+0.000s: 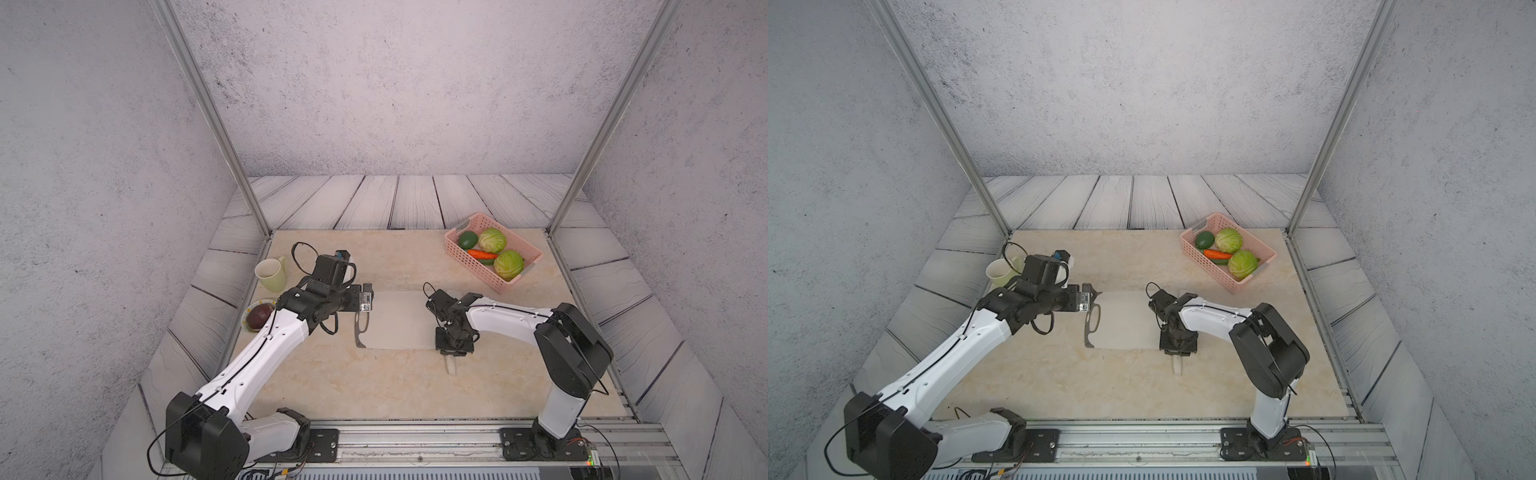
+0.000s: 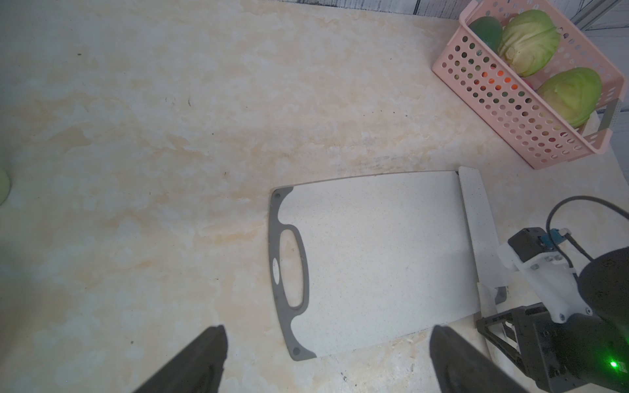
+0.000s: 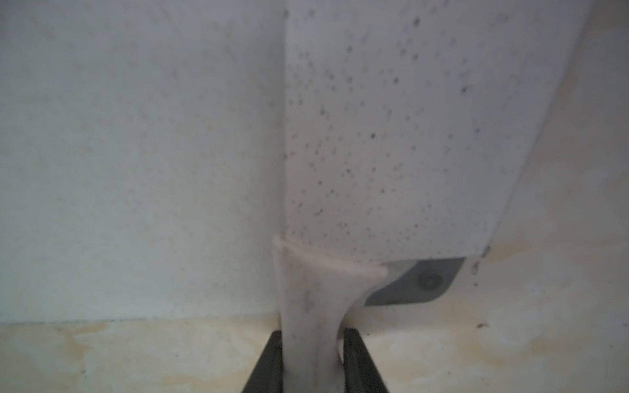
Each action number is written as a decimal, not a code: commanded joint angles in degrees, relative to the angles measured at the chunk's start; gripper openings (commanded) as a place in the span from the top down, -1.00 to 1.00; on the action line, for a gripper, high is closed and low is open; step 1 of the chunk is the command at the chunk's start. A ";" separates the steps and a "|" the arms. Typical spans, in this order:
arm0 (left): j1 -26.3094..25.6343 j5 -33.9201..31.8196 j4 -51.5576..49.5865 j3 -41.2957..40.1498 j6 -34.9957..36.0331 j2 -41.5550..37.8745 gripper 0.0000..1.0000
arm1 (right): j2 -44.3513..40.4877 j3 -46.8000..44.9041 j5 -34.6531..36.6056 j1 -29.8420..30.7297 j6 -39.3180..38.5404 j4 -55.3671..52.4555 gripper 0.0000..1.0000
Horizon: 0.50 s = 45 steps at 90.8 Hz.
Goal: Align the knife with the edge of the cutting board
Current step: Adjust the knife at the edge of the cutting board.
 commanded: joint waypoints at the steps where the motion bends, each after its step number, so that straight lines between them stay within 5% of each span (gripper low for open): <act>1: -0.47 -0.65 -0.66 1.35 0.34 0.23 -0.97 | -1.88 -0.20 1.66 0.38 0.01 -2.03 0.49; 45: -0.58 -1.00 -0.66 1.31 0.43 0.34 -0.97 | -2.05 0.44 1.55 1.26 -1.22 -1.79 0.59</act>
